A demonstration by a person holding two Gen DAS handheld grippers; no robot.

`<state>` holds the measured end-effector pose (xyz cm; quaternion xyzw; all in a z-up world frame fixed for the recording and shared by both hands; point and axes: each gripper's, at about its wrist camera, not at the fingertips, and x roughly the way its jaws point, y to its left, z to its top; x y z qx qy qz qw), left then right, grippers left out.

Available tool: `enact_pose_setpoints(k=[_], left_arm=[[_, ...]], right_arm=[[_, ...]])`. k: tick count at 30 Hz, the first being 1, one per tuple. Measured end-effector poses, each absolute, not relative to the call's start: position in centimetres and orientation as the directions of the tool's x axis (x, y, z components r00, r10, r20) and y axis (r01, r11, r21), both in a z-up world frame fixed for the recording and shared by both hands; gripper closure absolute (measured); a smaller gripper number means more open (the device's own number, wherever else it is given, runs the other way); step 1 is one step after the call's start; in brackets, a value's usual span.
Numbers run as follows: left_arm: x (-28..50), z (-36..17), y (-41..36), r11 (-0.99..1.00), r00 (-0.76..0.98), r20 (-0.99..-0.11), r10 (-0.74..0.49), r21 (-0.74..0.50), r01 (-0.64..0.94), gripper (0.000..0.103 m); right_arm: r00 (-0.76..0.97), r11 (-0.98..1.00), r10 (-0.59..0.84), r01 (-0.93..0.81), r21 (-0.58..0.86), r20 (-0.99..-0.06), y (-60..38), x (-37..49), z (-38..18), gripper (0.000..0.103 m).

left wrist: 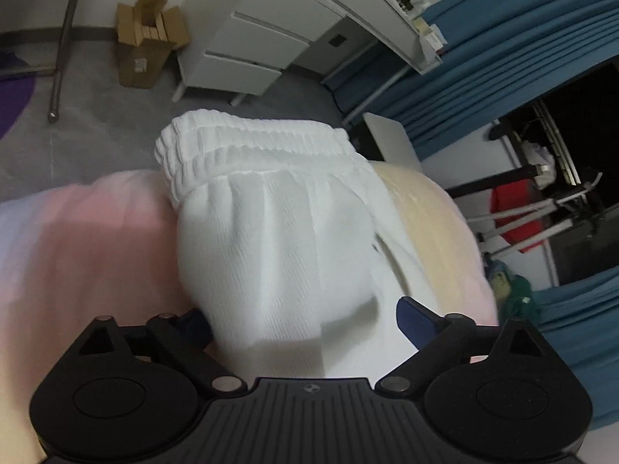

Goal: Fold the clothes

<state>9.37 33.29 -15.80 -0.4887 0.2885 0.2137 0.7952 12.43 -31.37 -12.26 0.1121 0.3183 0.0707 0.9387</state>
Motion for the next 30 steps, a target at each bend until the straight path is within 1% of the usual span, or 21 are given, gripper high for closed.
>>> enact_pose_setpoints(k=[2,4,5,6,7,8,9,10,12,15,17,20,23,27,30], left_arm=[[9.7,-16.2,33.9,0.416,0.751,-0.656,0.073,-0.665,-0.621,0.019],[10.0,-16.5,33.9,0.406,0.756,-0.648,0.093,-0.668,-0.623,0.035],[10.1,-16.5,34.1,0.41,0.754,-0.648,0.107,-0.661,-0.628,0.04],[10.3,-16.5,33.8,0.42,0.755,-0.644,0.122,-0.656,-0.627,0.05],[10.5,-16.4,33.5,0.431,0.758,-0.637,0.139,-0.65,-0.625,0.06],[10.4,-16.0,33.3,0.451,0.77,-0.615,0.169,-0.646,-0.615,0.067],[10.4,-15.4,32.7,0.48,0.783,-0.589,0.201,-0.637,-0.603,0.077],[10.5,-14.5,32.1,0.52,0.793,-0.567,0.223,-0.619,-0.589,0.08],[11.0,-12.3,30.7,0.611,0.812,-0.519,0.267,-0.56,-0.559,0.082],[11.4,-8.2,27.4,0.717,0.855,-0.421,0.302,-0.491,-0.495,0.083],[11.7,-5.2,24.3,0.781,0.885,-0.349,0.307,-0.44,-0.444,0.084],[11.8,-1.4,18.6,0.845,0.914,-0.251,0.317,-0.363,-0.393,0.084],[11.9,1.7,11.7,0.888,0.939,-0.17,0.299,-0.311,-0.339,0.084],[12.3,4.8,1.7,0.925,0.965,-0.093,0.246,-0.275,-0.262,0.084],[12.7,4.5,-5.5,0.954,0.978,-0.06,0.2,-0.215,-0.208,0.084]], right_arm=[[0.789,0.968,0.204,-0.076,0.238,-0.579,-31.1,12.5,-12.3,0.03],[0.798,0.972,0.203,-0.095,0.213,-0.568,-30.6,12.5,-12.4,0.03],[0.801,0.973,0.208,-0.111,0.202,-0.562,-30.3,12.6,-12.5,0.03],[0.797,0.973,0.219,-0.133,0.19,-0.562,-29.8,12.9,-12.7,0.03],[0.792,0.974,0.221,-0.149,0.171,-0.569,-29.4,13.2,-13.1,0.03],[0.787,0.975,0.219,-0.161,0.15,-0.577,-28.9,13.6,-13.6,0.03],[0.777,0.979,0.205,-0.163,0.126,-0.595,-28.4,14.1,-14.2,0.03],[0.754,0.98,0.198,-0.166,0.11,-0.626,-27.9,14.8,-15.0,0.03],[0.702,0.974,0.221,-0.19,0.122,-0.677,-27.4,16.1,-16.9,0.026],[0.688,0.969,0.249,-0.18,0.171,-0.682,-27.6,16.8,-17.3,0.018],[0.683,0.957,0.285,-0.167,0.236,-0.673,-28.5,17.0,-16.8,0.018],[0.68,0.946,0.31,-0.15,0.288,-0.664,-29.8,16.9,-15.8,0.021],[0.708,0.933,0.318,-0.117,0.339,-0.631,-31.7,16.3,-14.1,0.021],[0.772,0.917,0.301,-0.073,0.393,-0.559,-35.4,15.2,-11.7,0.02],[0.813,0.901,0.244,0.012,0.434,-0.529,-38.9,14.2,-10.7,0.02]])
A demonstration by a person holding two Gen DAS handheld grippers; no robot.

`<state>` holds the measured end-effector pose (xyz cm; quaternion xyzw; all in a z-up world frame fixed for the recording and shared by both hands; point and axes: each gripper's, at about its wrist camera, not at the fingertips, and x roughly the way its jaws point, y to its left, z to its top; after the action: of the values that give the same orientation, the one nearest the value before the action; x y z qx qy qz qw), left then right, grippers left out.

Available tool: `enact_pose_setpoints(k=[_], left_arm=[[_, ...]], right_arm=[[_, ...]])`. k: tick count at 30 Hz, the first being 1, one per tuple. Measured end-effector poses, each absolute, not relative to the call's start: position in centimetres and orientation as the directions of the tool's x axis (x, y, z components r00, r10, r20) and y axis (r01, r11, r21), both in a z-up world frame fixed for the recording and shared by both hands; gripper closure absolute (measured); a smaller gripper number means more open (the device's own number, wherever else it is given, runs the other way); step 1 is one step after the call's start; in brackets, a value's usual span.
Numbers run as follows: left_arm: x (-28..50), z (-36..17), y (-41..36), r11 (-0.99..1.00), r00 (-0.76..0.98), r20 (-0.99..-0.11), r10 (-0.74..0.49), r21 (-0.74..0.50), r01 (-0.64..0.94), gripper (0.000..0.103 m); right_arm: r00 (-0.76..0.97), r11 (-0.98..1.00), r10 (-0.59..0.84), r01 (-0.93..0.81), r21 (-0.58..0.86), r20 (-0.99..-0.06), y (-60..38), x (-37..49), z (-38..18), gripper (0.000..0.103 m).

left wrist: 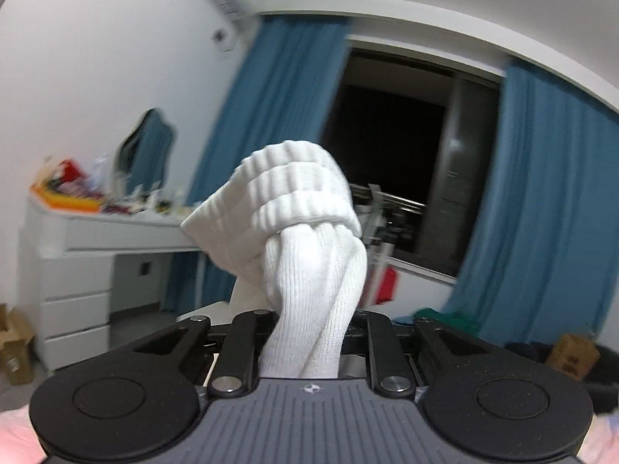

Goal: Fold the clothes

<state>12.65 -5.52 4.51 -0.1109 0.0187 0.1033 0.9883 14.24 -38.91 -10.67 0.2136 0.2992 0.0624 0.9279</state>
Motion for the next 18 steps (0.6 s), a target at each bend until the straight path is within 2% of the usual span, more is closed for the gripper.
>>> enact_pose_setpoints(k=[4,6,9,12,15,17,18], left_arm=[[12.9,0.9,-15.7,0.992,0.993,-0.041,0.113,-0.052,-0.115,0.084],[12.8,-2.8,-20.1,0.997,0.998,-0.047,0.041,0.064,-0.038,0.084],[12.3,-9.0,-26.2,0.97,0.992,-0.116,-0.056,0.227,0.081,0.084],[12.6,-15.2,-30.8,0.914,0.963,-0.257,-0.077,0.369,0.171,0.084],[12.7,-17.4,-32.9,0.886,0.97,-0.237,-0.05,0.439,0.153,0.081],[13.1,-17.2,-33.1,0.887,0.965,-0.256,-0.06,0.43,0.169,0.076],[13.3,-17.0,-33.0,0.886,0.961,-0.269,-0.067,0.427,0.181,0.066]], right_arm=[[0.853,0.859,0.162,0.124,0.496,-0.495,-42.9,13.6,-10.1,0.02],[0.876,0.83,0.139,0.151,0.537,-0.461,-44.6,13.4,-10.1,0.02],[0.892,0.803,0.117,0.174,0.57,-0.437,-46.1,13.3,-10.5,0.019],[0.896,0.754,0.166,0.154,0.639,-0.412,-46.8,14.0,-11.5,0.018],[0.892,0.643,0.275,0.107,0.759,-0.359,-47.7,14.7,-12.9,0.018],[0.886,0.593,0.318,0.093,0.8,-0.338,-48.0,15.3,-13.8,0.018],[0.881,0.58,0.33,0.093,0.809,-0.338,-48.0,15.6,-14.1,0.018]])
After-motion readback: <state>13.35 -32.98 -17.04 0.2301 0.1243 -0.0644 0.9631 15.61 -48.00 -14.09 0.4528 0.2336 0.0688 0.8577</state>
